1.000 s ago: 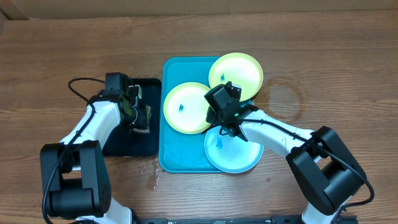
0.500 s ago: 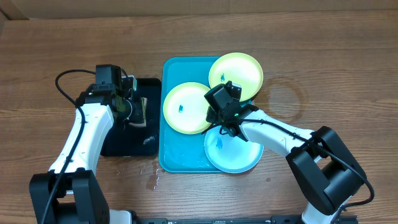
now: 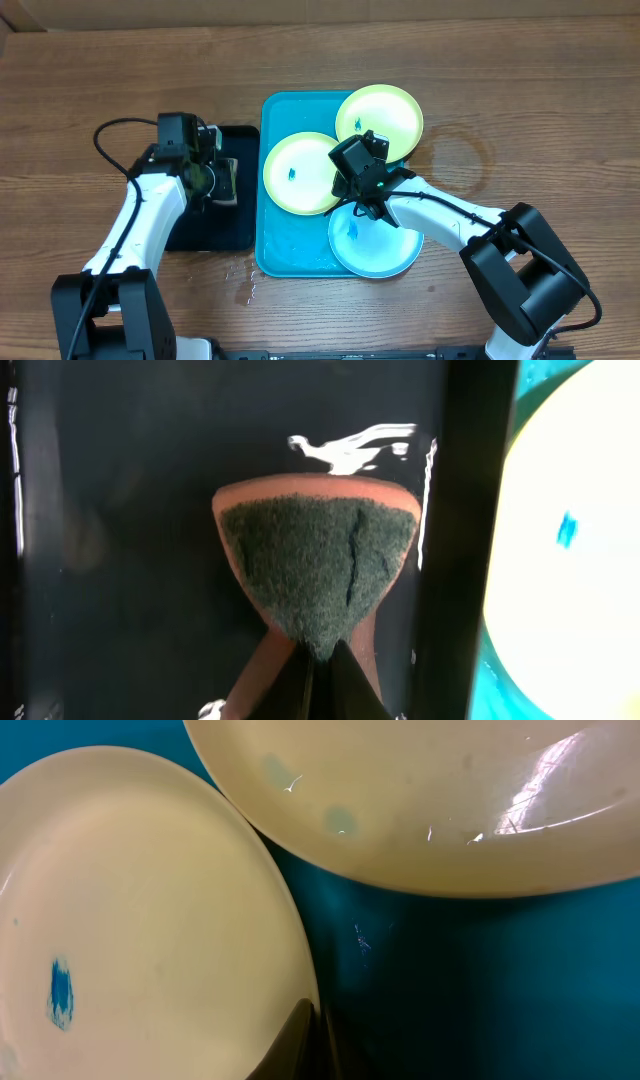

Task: Clean dirty plates on tray and stack at the side
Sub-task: 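Lift the sponge with the left gripper above the black tray, then move the green sponge with the left gripper onto the yellow plate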

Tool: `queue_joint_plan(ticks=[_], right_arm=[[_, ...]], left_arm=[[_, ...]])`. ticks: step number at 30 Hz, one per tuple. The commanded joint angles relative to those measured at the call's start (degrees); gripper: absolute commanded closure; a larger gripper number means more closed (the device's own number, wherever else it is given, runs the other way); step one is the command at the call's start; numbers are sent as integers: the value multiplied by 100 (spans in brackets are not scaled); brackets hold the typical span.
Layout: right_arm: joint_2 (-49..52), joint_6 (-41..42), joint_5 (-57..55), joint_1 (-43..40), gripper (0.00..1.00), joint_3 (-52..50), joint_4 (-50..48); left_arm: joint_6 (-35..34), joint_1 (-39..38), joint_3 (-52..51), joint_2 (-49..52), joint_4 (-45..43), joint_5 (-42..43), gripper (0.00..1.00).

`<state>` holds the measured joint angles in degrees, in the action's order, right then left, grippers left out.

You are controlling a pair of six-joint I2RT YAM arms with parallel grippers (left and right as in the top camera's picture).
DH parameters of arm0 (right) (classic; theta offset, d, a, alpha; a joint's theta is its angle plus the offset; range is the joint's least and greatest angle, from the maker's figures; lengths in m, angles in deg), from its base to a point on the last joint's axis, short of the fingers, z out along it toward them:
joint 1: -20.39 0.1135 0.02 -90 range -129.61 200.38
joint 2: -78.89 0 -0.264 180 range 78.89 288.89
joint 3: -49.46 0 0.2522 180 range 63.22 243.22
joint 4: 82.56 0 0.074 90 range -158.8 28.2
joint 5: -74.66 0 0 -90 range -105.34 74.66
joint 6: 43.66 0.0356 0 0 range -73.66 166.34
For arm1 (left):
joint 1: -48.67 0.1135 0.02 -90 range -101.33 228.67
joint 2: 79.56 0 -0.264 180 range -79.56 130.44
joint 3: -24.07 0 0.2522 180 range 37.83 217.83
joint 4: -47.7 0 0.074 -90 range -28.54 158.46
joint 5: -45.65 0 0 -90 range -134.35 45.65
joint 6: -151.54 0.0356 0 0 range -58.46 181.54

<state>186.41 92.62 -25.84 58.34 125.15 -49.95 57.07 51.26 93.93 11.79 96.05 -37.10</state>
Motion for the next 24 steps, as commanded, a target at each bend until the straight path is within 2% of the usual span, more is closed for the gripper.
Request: queue_joint_plan(ticks=[1, 8, 13, 18, 24], right_arm=[[20, -24, -37, -9, 96, 63, -31], [20, -24, -37, -9, 95, 66, -33], [20, -24, -37, -9, 95, 66, -55], [20, -24, -37, -9, 95, 66, -52], [20, -24, -37, -9, 94, 66, -52]], left_arm=[[-92, -39, -442, -59, -323, -13, 96], [-229, -37, -1202, 20, -1217, 9, 96], [-240, -37, -1213, 24, -1276, 15, 96], [-243, -37, -815, 24, -1014, 26, 96], [-240, -37, 350, 24, 72, 22, 96]])
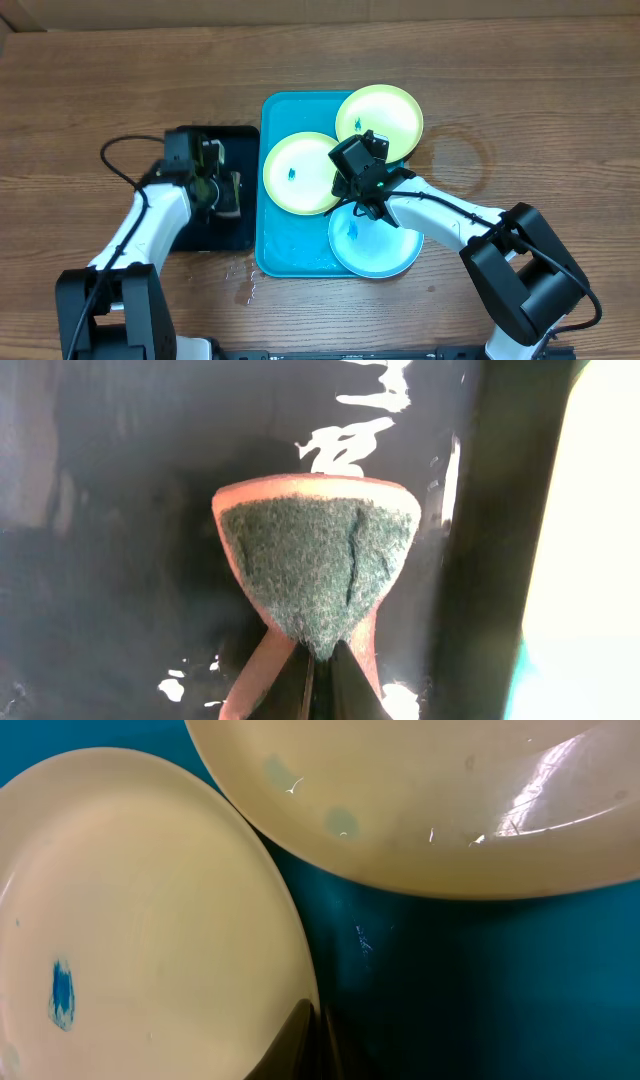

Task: Clean dirty plates on tray and stack at the side
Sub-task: 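Move the green sponge with the left gripper onto the yellow plate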

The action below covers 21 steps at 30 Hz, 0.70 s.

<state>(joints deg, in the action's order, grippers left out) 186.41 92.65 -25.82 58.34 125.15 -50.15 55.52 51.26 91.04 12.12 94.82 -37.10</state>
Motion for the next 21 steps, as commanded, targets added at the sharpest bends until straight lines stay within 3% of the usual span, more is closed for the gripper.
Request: queue_joint_plan(ticks=[1, 10, 21], right_arm=[[20, -26, -39, -9, 94, 66, -33], [20, -26, 24, -9, 94, 66, -33], [20, -26, 26, -9, 91, 63, -28]], left_arm=[[-85, -37, 874, -9, 400, 2, 96], [-81, -72, 2192, -9, 1401, -138, 96], [-328, -866, 2253, -9, 1423, 205, 96]])
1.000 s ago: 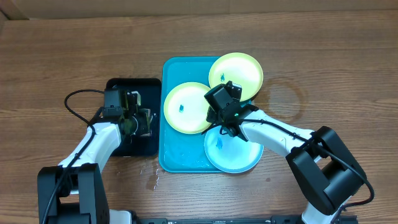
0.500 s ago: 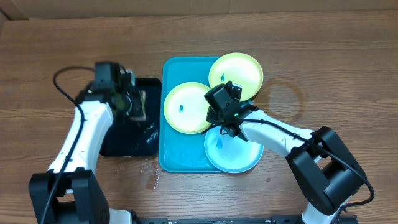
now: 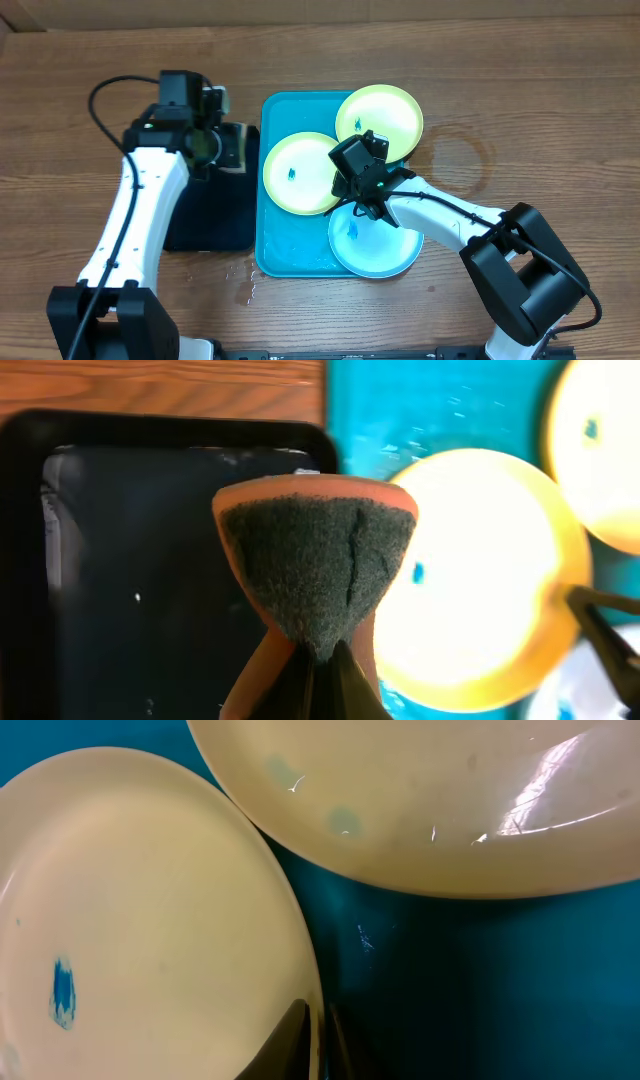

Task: Clean dirty plates on tray and stack at the side
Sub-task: 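Move the green sponge with the left gripper onto the yellow plate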

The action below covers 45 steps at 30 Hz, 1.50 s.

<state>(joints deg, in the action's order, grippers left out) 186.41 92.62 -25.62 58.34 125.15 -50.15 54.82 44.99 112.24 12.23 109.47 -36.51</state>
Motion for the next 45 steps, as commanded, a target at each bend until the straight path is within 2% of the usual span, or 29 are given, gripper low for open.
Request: queue_joint_plan(ticks=[1, 6, 13, 19, 24, 30, 40, 45], right_arm=[[20, -24, 9, -9, 91, 66, -28], [20, -24, 138, -9, 92, 63, -28], [20, -24, 136, -9, 86, 66, -28], [20, -24, 133, -9, 87, 66, -31], [20, -24, 133, -9, 93, 66, -33], [20, -24, 133, -9, 94, 63, -33], [20, -26, 133, -9, 96, 66, -11], [20, -26, 136, -9, 96, 66, -11]], left_arm=[[-286, -352, 133, -20, -59, 146, 96], [-595, -841, 83, -17, -160, 144, 96], [-769, -1287, -138, -17, -564, 94, 96], [-767, -1335, -212, 33, -756, 94, 96], [-765, -1338, -216, 378, -846, 98, 96], [-697, -1331, -216, 785, -1088, 70, 96], [-699, -1340, -249, 831, -1204, 26, 96], [-697, -1338, -409, 831, -1698, -74, 96]])
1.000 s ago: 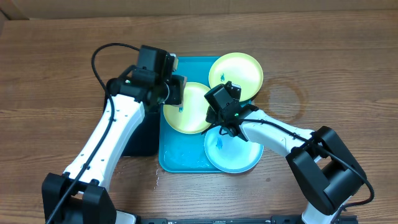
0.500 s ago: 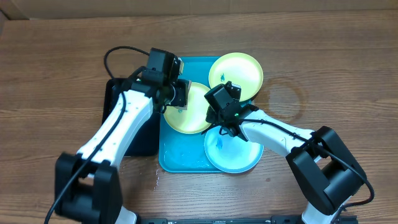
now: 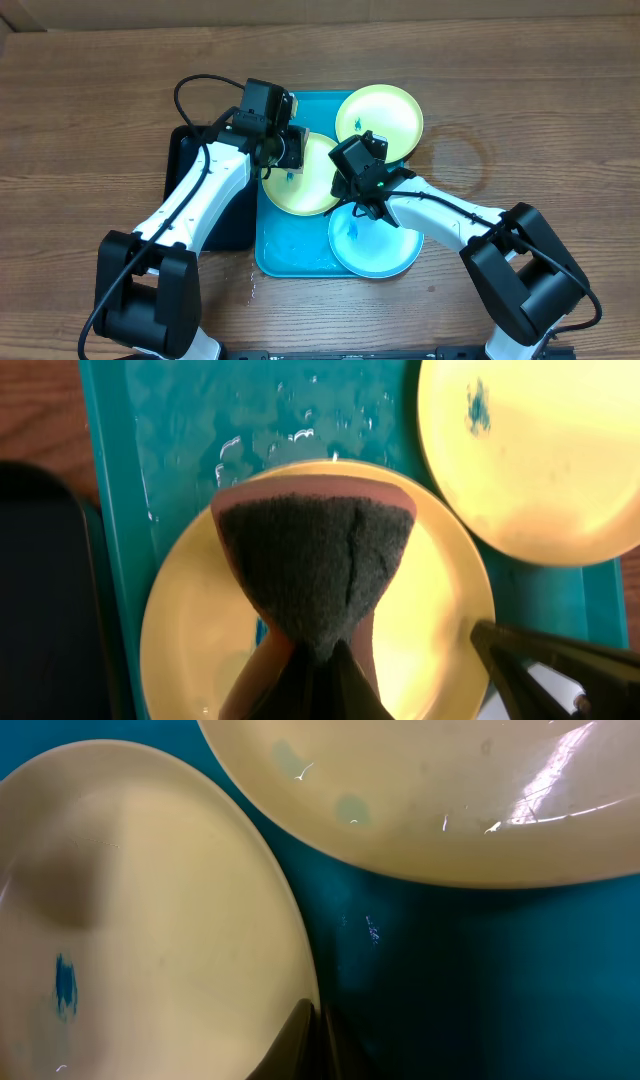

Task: Clean dirty plates on tray and stack at the side
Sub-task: 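Move the green sponge with the left gripper onto the yellow plate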

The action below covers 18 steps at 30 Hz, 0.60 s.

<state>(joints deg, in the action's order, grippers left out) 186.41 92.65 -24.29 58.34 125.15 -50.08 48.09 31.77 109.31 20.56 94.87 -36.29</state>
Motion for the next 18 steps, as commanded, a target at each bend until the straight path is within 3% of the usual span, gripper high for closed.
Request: queue_joint_plan(ticks=[1, 18], right_arm=[[20, -28, 0, -9, 96, 66, -15], [20, -26, 0, -9, 96, 66, -22]], left_arm=[[-28, -15, -131, -2, -306, -94, 96], [-90, -17, -245, 398, -505, 256, 96]])
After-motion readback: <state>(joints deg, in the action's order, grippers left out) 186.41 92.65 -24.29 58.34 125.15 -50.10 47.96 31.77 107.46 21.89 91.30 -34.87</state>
